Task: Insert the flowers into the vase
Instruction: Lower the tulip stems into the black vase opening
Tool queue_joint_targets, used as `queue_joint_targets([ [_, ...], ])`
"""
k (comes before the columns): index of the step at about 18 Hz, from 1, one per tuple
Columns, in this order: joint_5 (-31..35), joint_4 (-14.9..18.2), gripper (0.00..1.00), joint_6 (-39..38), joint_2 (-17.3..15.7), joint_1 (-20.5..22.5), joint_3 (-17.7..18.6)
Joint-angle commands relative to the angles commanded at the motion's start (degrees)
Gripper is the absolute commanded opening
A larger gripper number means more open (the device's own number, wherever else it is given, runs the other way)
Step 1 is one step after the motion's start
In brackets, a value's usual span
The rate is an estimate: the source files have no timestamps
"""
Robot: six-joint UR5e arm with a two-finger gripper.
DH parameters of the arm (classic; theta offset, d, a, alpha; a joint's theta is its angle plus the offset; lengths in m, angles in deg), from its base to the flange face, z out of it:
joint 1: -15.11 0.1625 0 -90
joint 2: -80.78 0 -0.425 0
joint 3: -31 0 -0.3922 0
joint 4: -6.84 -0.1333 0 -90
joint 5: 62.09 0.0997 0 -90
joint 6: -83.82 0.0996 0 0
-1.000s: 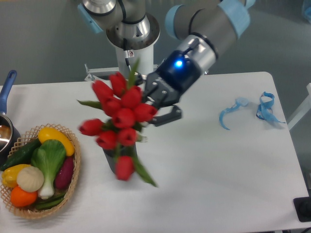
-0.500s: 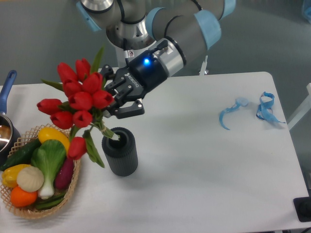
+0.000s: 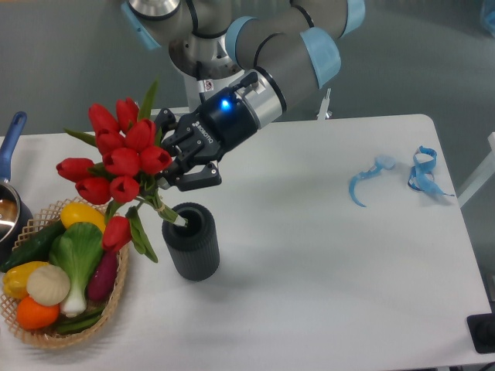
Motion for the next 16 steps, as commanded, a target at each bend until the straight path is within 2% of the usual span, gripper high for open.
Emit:
queue_joint_targets([
  [9,0.5,0.2,0.33,0.6,0.2,1.3,3.7],
  [16,0.6,0.2,0.33,0.6,2.5,2.7,3.9],
])
